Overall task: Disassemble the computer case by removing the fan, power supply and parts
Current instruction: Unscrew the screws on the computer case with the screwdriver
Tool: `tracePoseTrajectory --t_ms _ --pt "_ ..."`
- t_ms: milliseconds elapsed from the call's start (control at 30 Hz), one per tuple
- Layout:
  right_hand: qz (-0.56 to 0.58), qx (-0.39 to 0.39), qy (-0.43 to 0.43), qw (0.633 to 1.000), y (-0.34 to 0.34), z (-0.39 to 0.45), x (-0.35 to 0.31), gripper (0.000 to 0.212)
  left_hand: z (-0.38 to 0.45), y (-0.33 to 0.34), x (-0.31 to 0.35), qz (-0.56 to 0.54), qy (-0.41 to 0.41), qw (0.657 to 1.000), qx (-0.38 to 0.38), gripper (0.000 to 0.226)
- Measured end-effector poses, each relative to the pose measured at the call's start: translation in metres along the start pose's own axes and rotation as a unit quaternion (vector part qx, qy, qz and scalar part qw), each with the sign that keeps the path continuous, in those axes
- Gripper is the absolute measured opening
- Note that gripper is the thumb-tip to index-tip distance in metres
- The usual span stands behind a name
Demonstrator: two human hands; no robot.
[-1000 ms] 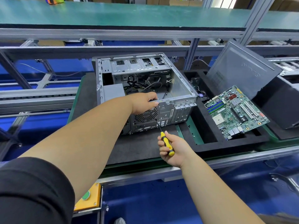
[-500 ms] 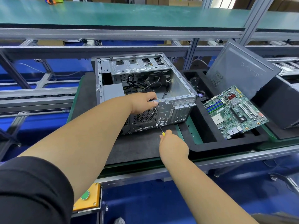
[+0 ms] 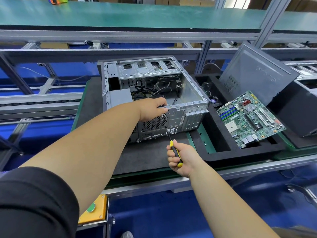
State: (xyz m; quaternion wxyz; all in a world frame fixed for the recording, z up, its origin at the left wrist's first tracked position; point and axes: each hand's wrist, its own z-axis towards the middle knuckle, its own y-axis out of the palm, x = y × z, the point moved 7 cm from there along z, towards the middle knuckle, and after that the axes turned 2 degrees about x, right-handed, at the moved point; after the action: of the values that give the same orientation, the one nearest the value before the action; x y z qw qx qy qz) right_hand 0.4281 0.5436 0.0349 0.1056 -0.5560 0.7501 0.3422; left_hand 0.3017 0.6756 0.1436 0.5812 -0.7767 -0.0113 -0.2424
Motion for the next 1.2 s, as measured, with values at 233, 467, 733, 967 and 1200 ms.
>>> tracePoseTrajectory --t_ms 233,467,733,967,1200 --pt "-0.508 0.209 -0.185 0.815 -0.003 -0.011 -0.036 0.035 -0.001 -0.001 0.000 -0.003 0.000 1.000 0.000 0.028" --pt "-0.702 0.314 -0.233 0.595 0.006 -0.011 -0.039 0.031 0.000 -0.001 0.000 -0.002 -0.002 1.000 0.004 0.029" --pt "-0.061 0.056 -0.049 0.995 -0.013 -0.002 -0.011 0.036 0.000 -0.001 0.000 0.001 0.002 1.000 0.002 0.028" --pt "0.101 -0.072 0.000 0.992 -0.002 0.004 0.008 0.031 0.001 0.000 -0.001 0.003 0.001 1.000 0.005 0.029" --pt "-0.258 0.157 -0.120 0.946 -0.013 0.001 -0.017 0.035 0.001 0.000 -0.001 0.004 0.000 1.000 0.005 0.028"
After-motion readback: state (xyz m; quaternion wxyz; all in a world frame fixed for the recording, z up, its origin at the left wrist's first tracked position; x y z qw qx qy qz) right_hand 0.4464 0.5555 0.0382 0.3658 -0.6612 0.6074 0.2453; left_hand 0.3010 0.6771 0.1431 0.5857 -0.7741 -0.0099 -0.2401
